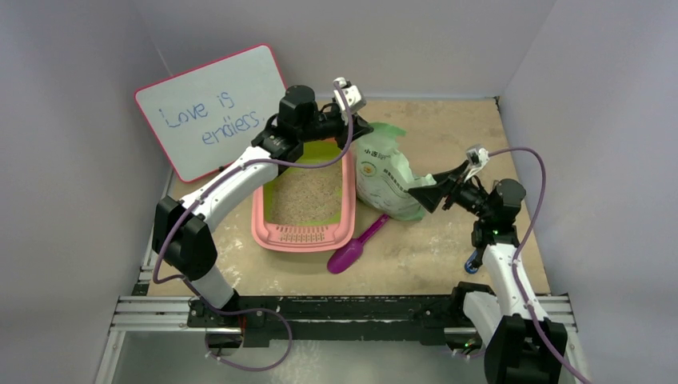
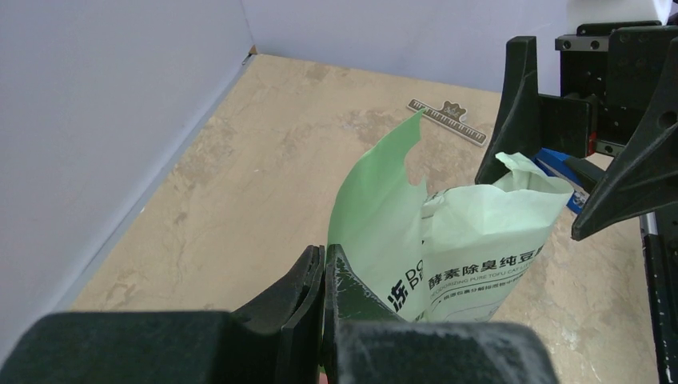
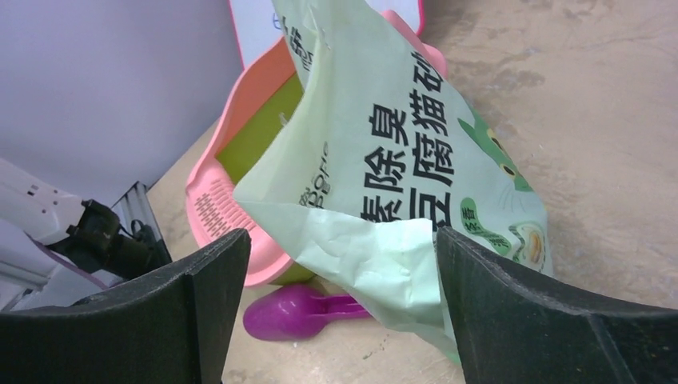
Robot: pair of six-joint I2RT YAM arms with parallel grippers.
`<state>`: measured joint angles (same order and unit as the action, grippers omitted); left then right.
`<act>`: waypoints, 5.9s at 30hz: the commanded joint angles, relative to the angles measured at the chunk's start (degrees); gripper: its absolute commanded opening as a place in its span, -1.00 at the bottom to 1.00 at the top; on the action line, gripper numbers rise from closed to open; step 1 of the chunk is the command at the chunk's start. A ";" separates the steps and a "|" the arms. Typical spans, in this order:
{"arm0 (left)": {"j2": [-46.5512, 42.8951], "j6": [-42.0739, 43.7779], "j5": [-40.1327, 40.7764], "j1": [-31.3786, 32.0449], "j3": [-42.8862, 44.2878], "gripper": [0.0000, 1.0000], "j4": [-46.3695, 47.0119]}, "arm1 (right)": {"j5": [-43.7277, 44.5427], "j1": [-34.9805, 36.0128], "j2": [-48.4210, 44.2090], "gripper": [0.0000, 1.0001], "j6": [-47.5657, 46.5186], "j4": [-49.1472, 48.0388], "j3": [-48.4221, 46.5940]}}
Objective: Fill the litter box with clean litter
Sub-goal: Open the cat litter bag at the center of the board, then adjust the spatula at the center of the board.
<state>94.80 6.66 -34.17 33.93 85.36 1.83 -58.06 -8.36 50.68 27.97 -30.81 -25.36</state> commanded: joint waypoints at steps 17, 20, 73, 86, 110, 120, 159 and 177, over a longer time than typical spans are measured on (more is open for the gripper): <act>-3.75 -0.40 5.53 0.08 1.81 -1.00 9.08 | 7.25 1.07 -11.73 -1.00 -43.47 6.94 -6.39; -3.62 -1.43 7.19 0.08 1.15 -1.00 11.27 | 3.54 1.07 -14.66 -1.00 -50.05 6.08 -3.77; -1.74 1.43 -0.31 0.08 -2.39 -1.00 10.37 | 75.02 46.45 10.18 0.54 17.69 28.52 -8.24; -1.73 0.34 7.92 0.08 -1.05 -1.00 9.85 | 86.42 47.37 15.24 0.66 10.35 33.94 -8.96; -2.87 -0.52 6.79 0.14 -2.98 -1.00 8.52 | 62.57 37.09 -2.85 0.77 24.87 23.07 5.27; -2.68 0.15 5.99 0.17 -2.84 -1.00 7.45 | 49.89 33.35 14.66 0.58 28.45 3.59 8.95; -3.16 2.84 5.66 0.17 -1.92 -1.00 3.92 | 45.01 31.14 43.65 -0.87 34.23 -59.95 24.66; -7.04 3.83 4.29 0.26 -5.00 -1.00 1.04 | 72.34 30.93 -25.21 -1.00 11.17 50.76 -2.10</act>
<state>90.80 9.67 -31.35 34.26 80.68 1.93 5.21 22.74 24.77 42.52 -2.90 -20.78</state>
